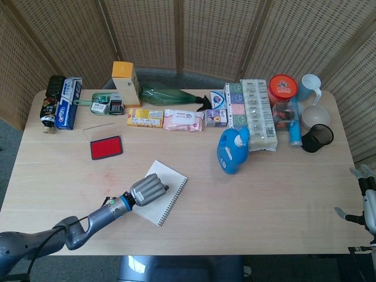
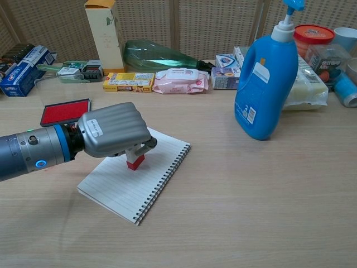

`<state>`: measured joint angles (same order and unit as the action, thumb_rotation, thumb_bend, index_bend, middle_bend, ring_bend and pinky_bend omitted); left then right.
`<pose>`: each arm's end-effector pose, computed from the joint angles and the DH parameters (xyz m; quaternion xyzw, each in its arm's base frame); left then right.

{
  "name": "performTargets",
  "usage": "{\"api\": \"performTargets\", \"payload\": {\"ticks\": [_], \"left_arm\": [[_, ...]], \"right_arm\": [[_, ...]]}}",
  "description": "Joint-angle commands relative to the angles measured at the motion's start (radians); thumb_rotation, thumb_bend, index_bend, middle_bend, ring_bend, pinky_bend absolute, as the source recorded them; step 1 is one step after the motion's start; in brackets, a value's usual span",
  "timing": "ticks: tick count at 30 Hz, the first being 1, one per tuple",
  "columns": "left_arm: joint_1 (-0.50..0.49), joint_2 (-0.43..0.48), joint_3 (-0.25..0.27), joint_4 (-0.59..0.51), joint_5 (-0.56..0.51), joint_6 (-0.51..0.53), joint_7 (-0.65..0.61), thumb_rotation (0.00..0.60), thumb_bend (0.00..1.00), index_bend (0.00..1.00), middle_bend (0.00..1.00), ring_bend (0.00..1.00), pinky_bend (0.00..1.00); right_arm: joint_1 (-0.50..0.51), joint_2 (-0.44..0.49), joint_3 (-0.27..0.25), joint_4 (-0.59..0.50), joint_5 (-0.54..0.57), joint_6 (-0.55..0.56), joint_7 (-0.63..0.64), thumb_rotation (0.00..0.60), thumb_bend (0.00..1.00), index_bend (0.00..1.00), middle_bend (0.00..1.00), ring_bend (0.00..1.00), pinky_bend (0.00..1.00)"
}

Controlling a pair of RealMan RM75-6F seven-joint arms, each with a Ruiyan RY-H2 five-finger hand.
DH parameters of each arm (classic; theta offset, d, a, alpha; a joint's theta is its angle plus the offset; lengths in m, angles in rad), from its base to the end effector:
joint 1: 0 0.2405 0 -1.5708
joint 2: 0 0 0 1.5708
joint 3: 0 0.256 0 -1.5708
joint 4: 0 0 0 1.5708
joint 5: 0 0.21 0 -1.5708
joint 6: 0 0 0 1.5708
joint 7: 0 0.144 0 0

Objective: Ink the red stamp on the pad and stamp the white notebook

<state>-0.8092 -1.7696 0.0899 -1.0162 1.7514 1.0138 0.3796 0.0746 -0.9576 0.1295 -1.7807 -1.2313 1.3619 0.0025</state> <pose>-0.1563 0.3043 -0.0955 -0.9000 0.0048 -0.3033 0.3130 -0.3225 -0.1878 0.2013 0.5144 -0.4660 0.3414 0.6338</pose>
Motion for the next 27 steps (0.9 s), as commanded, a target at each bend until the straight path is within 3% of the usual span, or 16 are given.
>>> {"api": "performTargets", "payload": {"ticks": [1, 7, 17, 22, 27], "left_arm": [[0.0, 0.003, -0.002, -0.004, 0.0, 0.004, 0.0, 0.6, 0.39, 0.63, 1.0, 1.0, 1.0], [-0.01, 0.073, -0.039, -0.093, 0.01, 0.064, 0.03, 0.6, 0.39, 0.63, 1.0, 1.0, 1.0], [0.0, 0.318, -0.129, -0.354, -0.037, 0.123, 0.129, 0.6, 0.39, 0.63, 1.0, 1.0, 1.0], [0.035, 0.355, -0.116, -0.354, -0.072, 0.122, 0.103, 0.6, 0.39, 0.63, 1.0, 1.0, 1.0], [0.071, 0.336, -0.089, -0.27, -0.102, 0.111, 0.041, 0.6, 0.39, 0.63, 1.0, 1.0, 1.0]], "right_arm": [[0.0, 0.0, 0.0, 0.0, -0.001, 0.0, 0.0, 0.6, 0.0, 0.12, 0.0, 0.0, 0.0], [0.0, 0.0, -0.001, 0.0, -0.001, -0.001, 0.0, 0.6, 0.0, 0.12, 0.0, 0.0, 0.0], [0.0, -0.004, -0.006, -0.006, -0.011, 0.003, -0.012, 0.6, 0.0, 0.12, 0.0, 0.0, 0.0], [0.001, -0.005, -0.009, -0.009, -0.015, 0.004, -0.018, 0.6, 0.0, 0.12, 0.0, 0.0, 0.0], [0.0, -0.007, -0.011, -0.009, -0.016, 0.004, -0.021, 0.6, 0.0, 0.12, 0.0, 0.0, 0.0]]}}
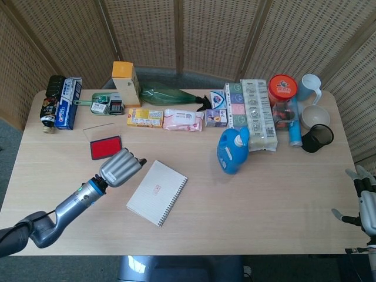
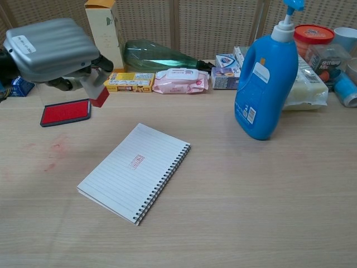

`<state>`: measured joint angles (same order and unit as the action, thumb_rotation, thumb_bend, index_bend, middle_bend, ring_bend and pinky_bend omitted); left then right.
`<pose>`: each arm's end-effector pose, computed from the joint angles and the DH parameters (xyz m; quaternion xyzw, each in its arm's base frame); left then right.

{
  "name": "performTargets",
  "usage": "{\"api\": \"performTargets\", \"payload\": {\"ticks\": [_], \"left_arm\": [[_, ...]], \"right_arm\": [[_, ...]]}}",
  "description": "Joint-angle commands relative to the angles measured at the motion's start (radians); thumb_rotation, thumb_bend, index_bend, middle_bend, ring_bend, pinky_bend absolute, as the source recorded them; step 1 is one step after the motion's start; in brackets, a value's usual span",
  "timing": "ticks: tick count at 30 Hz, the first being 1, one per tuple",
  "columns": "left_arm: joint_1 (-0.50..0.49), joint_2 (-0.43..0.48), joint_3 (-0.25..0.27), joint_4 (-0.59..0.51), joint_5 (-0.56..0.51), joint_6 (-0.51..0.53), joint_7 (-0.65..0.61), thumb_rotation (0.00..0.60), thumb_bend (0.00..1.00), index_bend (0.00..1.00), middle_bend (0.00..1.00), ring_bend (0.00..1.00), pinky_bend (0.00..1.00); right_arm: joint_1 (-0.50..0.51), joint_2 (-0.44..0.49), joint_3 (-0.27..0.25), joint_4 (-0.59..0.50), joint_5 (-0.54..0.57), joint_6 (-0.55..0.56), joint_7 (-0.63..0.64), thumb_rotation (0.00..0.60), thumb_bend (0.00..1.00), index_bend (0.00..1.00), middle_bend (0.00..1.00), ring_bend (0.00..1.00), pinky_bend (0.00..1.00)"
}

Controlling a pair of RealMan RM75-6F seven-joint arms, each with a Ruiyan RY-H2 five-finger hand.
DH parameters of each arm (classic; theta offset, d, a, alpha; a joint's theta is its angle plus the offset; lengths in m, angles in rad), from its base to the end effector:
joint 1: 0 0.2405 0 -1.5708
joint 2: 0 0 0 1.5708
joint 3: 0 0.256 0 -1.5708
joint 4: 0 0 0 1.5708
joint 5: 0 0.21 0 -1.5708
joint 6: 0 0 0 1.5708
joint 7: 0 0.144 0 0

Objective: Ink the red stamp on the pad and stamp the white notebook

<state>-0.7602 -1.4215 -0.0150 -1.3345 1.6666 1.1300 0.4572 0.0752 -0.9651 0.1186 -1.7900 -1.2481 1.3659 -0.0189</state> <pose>-0.1568 0.3335 0.0243 -0.8410 -0.0058 -0.3406 0.4204 -0.3190 -0.1861 0.1959 0.5243 -0.4636 0.3385 0.6290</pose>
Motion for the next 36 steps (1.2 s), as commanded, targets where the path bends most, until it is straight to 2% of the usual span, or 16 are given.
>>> {"api": "performTargets", "payload": {"ticks": [1, 8, 14, 23, 36], "left_arm": [[0.028, -0.017, 0.021, 0.064, -0.022, -0.007, -0.049, 0.6, 0.39, 0.63, 1.0, 1.0, 1.0], [0.077, -0.062, 0.067, 0.183, -0.036, -0.019, -0.132, 0.6, 0.39, 0.63, 1.0, 1.0, 1.0], [0.096, -0.109, 0.074, 0.251, -0.057, -0.045, -0.142, 0.6, 0.37, 0.63, 1.0, 1.0, 1.0], [0.098, -0.15, 0.071, 0.268, -0.087, -0.105, -0.089, 0.6, 0.36, 0.63, 1.0, 1.0, 1.0], [0.097, -0.155, 0.054, 0.245, -0.12, -0.139, 0.004, 0.6, 0.32, 0.63, 1.0, 1.0, 1.0]], "right_arm": [[0.0, 0.0, 0.0, -0.001, 0.001, 0.0, 0.0, 0.6, 0.0, 0.12, 0.0, 0.0, 0.0], [0.001, 0.0, 0.001, -0.001, 0.005, -0.003, -0.004, 0.6, 0.0, 0.12, 0.0, 0.0, 0.0], [0.004, -0.005, -0.002, 0.0, 0.006, -0.006, -0.014, 0.6, 0.0, 0.12, 0.0, 0.0, 0.0], [0.005, -0.005, 0.0, 0.001, 0.011, -0.008, -0.013, 0.6, 0.0, 0.12, 0.0, 0.0, 0.0], [0.005, -0.004, -0.002, 0.001, 0.01, -0.01, -0.012, 0.6, 0.0, 0.12, 0.0, 0.0, 0.0]]}}
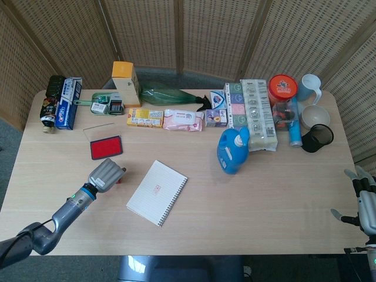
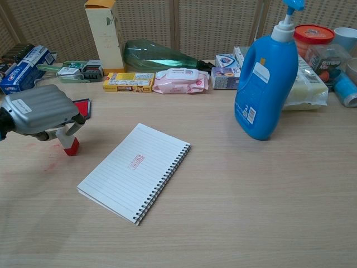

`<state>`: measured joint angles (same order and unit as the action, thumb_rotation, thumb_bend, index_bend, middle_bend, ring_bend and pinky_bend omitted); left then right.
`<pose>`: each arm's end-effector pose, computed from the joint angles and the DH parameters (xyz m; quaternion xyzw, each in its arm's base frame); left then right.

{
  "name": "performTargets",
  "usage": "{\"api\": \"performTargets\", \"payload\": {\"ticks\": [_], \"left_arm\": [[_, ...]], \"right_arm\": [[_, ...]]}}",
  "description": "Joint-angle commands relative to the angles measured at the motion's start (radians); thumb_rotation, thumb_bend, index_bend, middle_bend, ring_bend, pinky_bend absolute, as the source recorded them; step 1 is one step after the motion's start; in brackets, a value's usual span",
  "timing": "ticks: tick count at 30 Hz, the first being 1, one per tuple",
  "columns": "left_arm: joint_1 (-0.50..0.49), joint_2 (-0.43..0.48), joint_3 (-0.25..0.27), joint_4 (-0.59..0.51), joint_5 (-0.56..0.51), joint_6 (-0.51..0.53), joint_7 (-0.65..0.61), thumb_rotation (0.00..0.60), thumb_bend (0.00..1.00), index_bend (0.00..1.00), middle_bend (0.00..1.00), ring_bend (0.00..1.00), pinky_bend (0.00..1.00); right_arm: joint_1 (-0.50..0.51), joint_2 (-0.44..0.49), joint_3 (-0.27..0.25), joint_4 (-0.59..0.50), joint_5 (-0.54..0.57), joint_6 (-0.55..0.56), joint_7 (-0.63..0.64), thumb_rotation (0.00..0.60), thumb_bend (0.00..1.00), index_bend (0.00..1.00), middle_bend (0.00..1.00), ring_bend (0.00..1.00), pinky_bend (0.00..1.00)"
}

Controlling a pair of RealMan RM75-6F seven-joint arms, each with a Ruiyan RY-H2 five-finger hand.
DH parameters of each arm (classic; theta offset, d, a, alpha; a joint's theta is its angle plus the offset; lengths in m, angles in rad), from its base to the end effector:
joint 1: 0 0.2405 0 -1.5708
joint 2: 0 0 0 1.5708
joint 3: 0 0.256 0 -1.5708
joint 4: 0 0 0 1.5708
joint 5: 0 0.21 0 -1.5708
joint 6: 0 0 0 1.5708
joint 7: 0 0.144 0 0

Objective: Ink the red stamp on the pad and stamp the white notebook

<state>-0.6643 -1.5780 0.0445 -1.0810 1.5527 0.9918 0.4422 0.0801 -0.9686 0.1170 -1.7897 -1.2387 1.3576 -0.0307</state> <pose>-0.2413 0.3275 -0.0213 -0.8654 -0.0907 -0.2152 0.4433 -0.3198 -0.1869 0.1938 0.5261 -0.4654 0.3328 0.6292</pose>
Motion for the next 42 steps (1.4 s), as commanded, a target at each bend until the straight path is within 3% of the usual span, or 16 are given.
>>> {"api": "performTargets", "payload": {"ticks": [1, 15, 26, 32, 34, 35, 37, 39, 42], "left_arm": [[0.001, 0.003, -0.007, -0.012, -0.008, 0.0, 0.025, 0.6, 0.31, 0.63, 1.0, 1.0, 1.0], [0.01, 0.014, -0.027, -0.047, -0.03, 0.014, 0.092, 0.6, 0.28, 0.57, 1.0, 1.0, 1.0], [0.018, 0.078, -0.042, -0.134, -0.03, 0.052, 0.131, 0.6, 0.28, 0.54, 1.0, 1.0, 1.0], [0.047, 0.161, -0.067, -0.248, -0.007, 0.161, 0.09, 0.6, 0.27, 0.52, 1.0, 1.0, 1.0], [0.071, 0.212, -0.074, -0.317, 0.005, 0.218, 0.053, 0.6, 0.26, 0.48, 0.98, 1.0, 0.96], [0.084, 0.242, -0.073, -0.357, 0.006, 0.237, 0.036, 0.6, 0.24, 0.44, 0.91, 1.0, 0.9], [0.118, 0.309, -0.068, -0.454, -0.018, 0.258, 0.015, 0.6, 0.21, 0.35, 0.7, 0.84, 0.79], [0.149, 0.364, -0.06, -0.541, -0.053, 0.267, 0.04, 0.592, 0.15, 0.22, 0.4, 0.48, 0.64], [0.211, 0.426, -0.037, -0.653, -0.085, 0.313, 0.066, 0.543, 0.07, 0.08, 0.15, 0.25, 0.43]], "right_arm": [[0.001, 0.0, 0.0, 0.001, 0.001, -0.002, 0.0, 0.6, 0.0, 0.12, 0.0, 0.0, 0.0], [0.002, -0.003, -0.003, 0.001, -0.001, -0.001, -0.01, 0.6, 0.0, 0.12, 0.01, 0.0, 0.0], [0.0, -0.003, -0.005, -0.002, -0.007, 0.003, -0.013, 0.6, 0.0, 0.12, 0.01, 0.0, 0.0], [-0.004, 0.0, -0.008, -0.009, -0.019, 0.013, -0.012, 0.6, 0.0, 0.12, 0.01, 0.0, 0.0], [-0.006, 0.001, -0.008, -0.012, -0.026, 0.019, -0.01, 0.6, 0.0, 0.12, 0.01, 0.0, 0.0], [-0.008, 0.002, -0.009, -0.014, -0.03, 0.023, -0.009, 0.6, 0.0, 0.12, 0.01, 0.0, 0.0], [-0.012, 0.001, -0.009, -0.017, -0.045, 0.038, -0.007, 0.6, 0.0, 0.12, 0.01, 0.0, 0.0], [-0.014, -0.001, -0.011, -0.016, -0.055, 0.049, -0.011, 0.6, 0.0, 0.12, 0.01, 0.0, 0.0], [-0.018, -0.004, -0.012, -0.013, -0.069, 0.061, -0.012, 0.6, 0.0, 0.12, 0.01, 0.0, 0.0]]}}
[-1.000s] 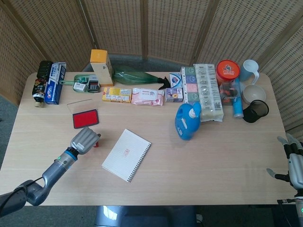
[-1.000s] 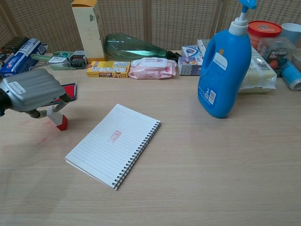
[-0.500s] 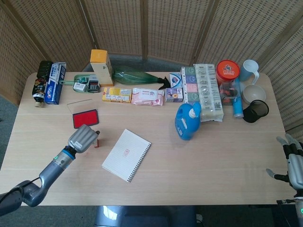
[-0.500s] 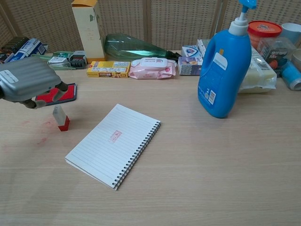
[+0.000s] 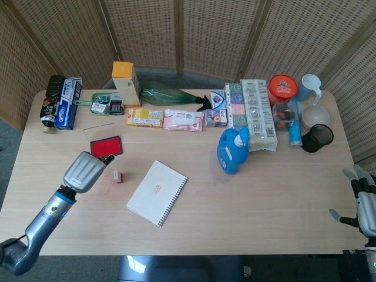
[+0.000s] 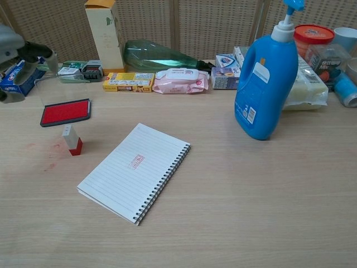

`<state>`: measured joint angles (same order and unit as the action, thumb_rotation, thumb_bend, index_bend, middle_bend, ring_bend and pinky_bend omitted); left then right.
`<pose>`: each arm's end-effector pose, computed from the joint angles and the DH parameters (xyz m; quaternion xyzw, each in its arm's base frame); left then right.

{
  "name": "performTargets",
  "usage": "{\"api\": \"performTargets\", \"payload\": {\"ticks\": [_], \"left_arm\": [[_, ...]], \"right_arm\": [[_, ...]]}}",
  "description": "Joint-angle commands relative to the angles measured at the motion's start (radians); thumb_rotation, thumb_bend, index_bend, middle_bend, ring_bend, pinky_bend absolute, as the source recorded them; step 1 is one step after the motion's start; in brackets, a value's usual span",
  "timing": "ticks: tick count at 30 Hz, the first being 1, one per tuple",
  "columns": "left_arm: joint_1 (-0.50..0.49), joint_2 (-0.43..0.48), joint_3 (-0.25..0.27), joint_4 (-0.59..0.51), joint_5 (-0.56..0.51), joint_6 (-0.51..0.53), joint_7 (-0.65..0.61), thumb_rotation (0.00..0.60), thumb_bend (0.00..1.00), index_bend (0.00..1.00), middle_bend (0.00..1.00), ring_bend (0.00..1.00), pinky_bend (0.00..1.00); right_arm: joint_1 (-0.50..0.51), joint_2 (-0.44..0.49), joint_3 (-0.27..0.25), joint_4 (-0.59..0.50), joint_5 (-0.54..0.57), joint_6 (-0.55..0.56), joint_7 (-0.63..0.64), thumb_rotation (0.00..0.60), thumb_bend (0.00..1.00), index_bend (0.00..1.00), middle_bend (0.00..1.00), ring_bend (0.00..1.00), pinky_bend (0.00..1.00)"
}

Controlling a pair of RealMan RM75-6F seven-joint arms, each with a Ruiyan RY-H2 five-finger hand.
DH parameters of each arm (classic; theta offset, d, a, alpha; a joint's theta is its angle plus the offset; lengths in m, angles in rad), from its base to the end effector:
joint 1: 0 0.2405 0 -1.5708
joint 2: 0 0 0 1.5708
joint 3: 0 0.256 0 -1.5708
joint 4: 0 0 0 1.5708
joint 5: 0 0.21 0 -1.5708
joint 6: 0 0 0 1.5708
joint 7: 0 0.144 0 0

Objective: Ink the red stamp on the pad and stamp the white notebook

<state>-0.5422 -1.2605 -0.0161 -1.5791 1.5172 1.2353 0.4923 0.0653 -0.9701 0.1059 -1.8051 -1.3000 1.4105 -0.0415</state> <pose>-0.2076 0.2884 0.0772 -0.7878 -0.1476 -0.3273 0.5005 -0.3100 -0.1817 0.1943 0.5364 -0.4445 0.3492 0.6267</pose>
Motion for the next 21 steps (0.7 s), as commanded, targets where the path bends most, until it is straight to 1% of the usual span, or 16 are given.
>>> {"api": "performTargets", "payload": {"ticks": [1, 3, 6, 9, 12, 14, 16, 18, 21], "left_arm": [[0.11, 0.119, 0.033, -0.175, -0.05, 0.09, 0.016, 0.526, 0.06, 0.05, 0.11, 0.22, 0.4], [0.157, 0.131, 0.053, -0.192, -0.041, 0.14, 0.0, 0.492, 0.03, 0.02, 0.06, 0.18, 0.32], [0.223, 0.126, 0.074, -0.17, -0.021, 0.215, -0.069, 0.486, 0.03, 0.01, 0.04, 0.15, 0.28], [0.278, 0.109, 0.091, -0.124, -0.007, 0.267, -0.149, 0.485, 0.03, 0.0, 0.02, 0.14, 0.26], [0.325, 0.094, 0.1, -0.098, -0.027, 0.297, -0.204, 0.49, 0.03, 0.0, 0.01, 0.13, 0.24], [0.368, 0.082, 0.106, -0.087, -0.063, 0.313, -0.258, 0.489, 0.03, 0.0, 0.01, 0.13, 0.22], [0.379, 0.082, 0.107, -0.076, -0.063, 0.314, -0.26, 0.489, 0.03, 0.0, 0.0, 0.11, 0.19], [0.389, 0.083, 0.097, -0.072, -0.052, 0.332, -0.258, 0.492, 0.03, 0.0, 0.0, 0.1, 0.17], [0.401, 0.089, 0.094, -0.084, -0.052, 0.331, -0.266, 0.492, 0.03, 0.0, 0.0, 0.1, 0.17]], "right_arm": [[-0.004, -0.005, 0.0, 0.005, -0.011, 0.015, -0.002, 0.6, 0.0, 0.12, 0.01, 0.0, 0.0], [-0.007, -0.011, 0.002, 0.012, -0.022, 0.029, -0.002, 0.6, 0.0, 0.12, 0.01, 0.0, 0.0], [-0.01, -0.022, 0.005, 0.027, -0.033, 0.046, 0.001, 0.6, 0.0, 0.11, 0.01, 0.0, 0.0], [-0.011, -0.027, 0.007, 0.036, -0.034, 0.05, 0.004, 0.6, 0.0, 0.11, 0.01, 0.0, 0.0], [-0.011, -0.027, 0.01, 0.04, -0.03, 0.05, 0.009, 0.6, 0.0, 0.11, 0.01, 0.0, 0.0], [-0.012, -0.027, 0.017, 0.046, -0.025, 0.055, 0.011, 0.6, 0.0, 0.11, 0.01, 0.0, 0.0], [-0.013, -0.028, 0.021, 0.05, -0.021, 0.058, 0.013, 0.6, 0.0, 0.11, 0.0, 0.0, 0.0], [-0.015, -0.027, 0.022, 0.054, -0.02, 0.061, 0.019, 0.6, 0.0, 0.11, 0.0, 0.0, 0.0], [-0.016, -0.026, 0.023, 0.057, -0.02, 0.06, 0.025, 0.6, 0.0, 0.11, 0.0, 0.0, 0.0]]}}
